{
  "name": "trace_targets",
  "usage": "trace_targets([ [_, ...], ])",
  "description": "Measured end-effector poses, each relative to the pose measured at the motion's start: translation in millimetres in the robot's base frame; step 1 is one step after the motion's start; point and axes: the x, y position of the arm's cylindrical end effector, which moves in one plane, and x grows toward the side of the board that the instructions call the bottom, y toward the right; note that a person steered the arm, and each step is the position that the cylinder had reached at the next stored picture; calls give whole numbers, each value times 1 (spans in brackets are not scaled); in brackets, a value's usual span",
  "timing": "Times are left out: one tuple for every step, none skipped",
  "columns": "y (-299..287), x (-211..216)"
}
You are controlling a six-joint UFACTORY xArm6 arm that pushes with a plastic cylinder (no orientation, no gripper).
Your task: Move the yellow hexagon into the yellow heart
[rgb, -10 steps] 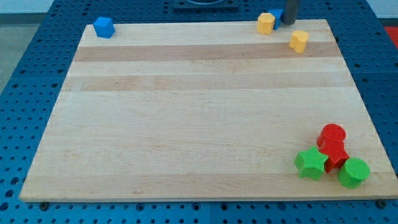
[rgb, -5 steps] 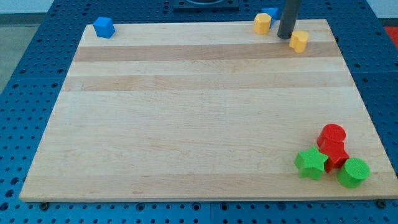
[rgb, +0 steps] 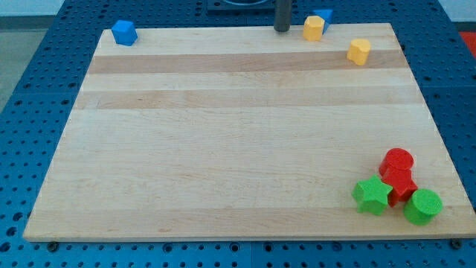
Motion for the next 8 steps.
trace_targets([
  [45,0],
  [61,-1],
  [62,26],
  [93,62],
  [121,69],
  [130,65],
  [135,33],
  [135,-1],
])
